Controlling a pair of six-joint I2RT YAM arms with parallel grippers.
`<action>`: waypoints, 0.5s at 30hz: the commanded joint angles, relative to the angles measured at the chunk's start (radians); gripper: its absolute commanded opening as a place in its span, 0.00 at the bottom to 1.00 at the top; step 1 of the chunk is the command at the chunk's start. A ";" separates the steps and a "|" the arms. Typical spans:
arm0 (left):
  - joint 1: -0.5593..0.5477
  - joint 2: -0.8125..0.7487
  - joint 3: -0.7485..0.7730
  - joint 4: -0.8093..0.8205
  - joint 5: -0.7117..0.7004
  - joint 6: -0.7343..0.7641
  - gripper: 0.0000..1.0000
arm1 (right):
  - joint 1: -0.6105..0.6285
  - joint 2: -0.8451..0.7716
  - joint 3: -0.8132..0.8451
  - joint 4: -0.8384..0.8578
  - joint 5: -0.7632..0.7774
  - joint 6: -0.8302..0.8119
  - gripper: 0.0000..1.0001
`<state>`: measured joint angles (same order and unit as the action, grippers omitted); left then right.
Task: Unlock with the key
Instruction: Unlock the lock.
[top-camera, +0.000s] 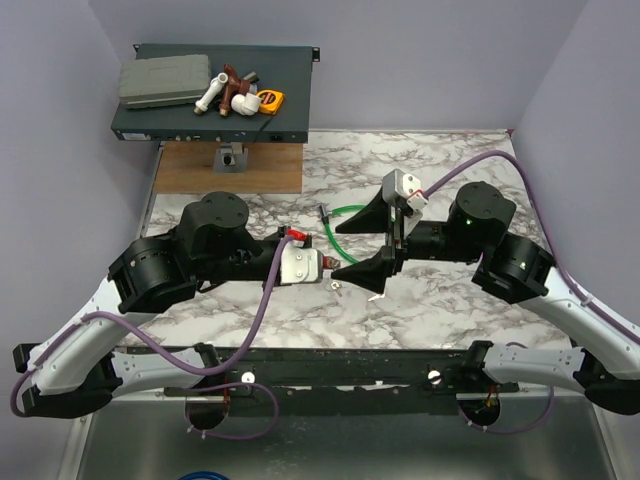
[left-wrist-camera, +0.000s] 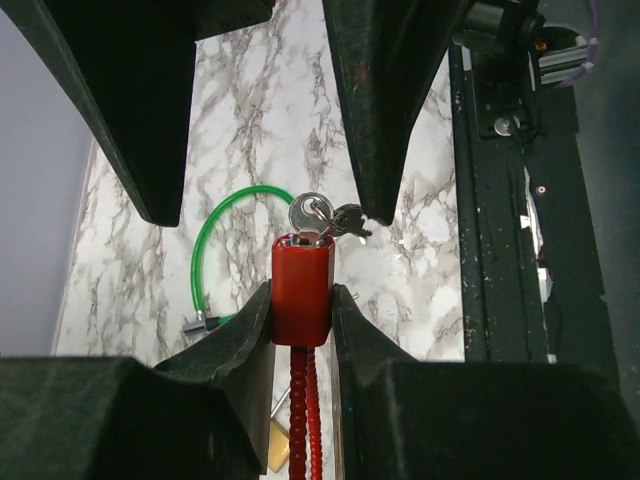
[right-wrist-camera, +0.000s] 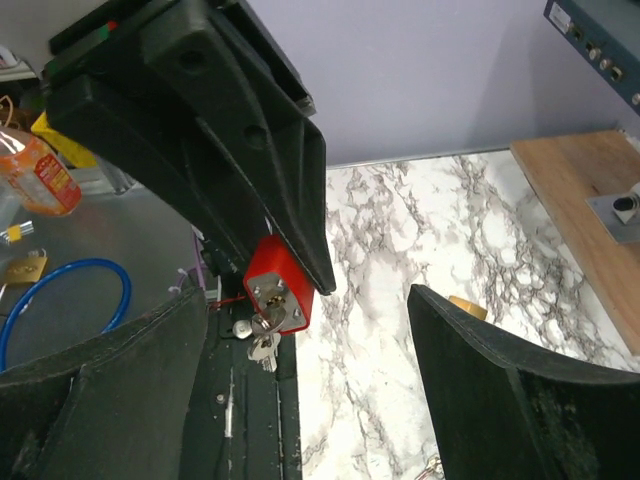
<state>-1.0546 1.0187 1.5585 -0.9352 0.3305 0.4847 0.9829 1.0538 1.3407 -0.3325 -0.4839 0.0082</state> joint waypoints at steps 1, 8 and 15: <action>0.019 -0.006 0.034 -0.025 0.085 -0.033 0.00 | 0.006 -0.028 0.014 0.030 -0.066 -0.033 0.84; 0.026 0.022 0.078 -0.046 0.125 -0.061 0.00 | 0.005 -0.007 -0.006 0.059 -0.091 -0.011 0.78; 0.062 0.041 0.107 -0.042 0.165 -0.117 0.00 | 0.006 0.018 -0.008 0.097 -0.145 0.035 0.74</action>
<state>-1.0164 1.0534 1.6287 -0.9825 0.4305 0.4221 0.9829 1.0588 1.3399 -0.2821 -0.5655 0.0113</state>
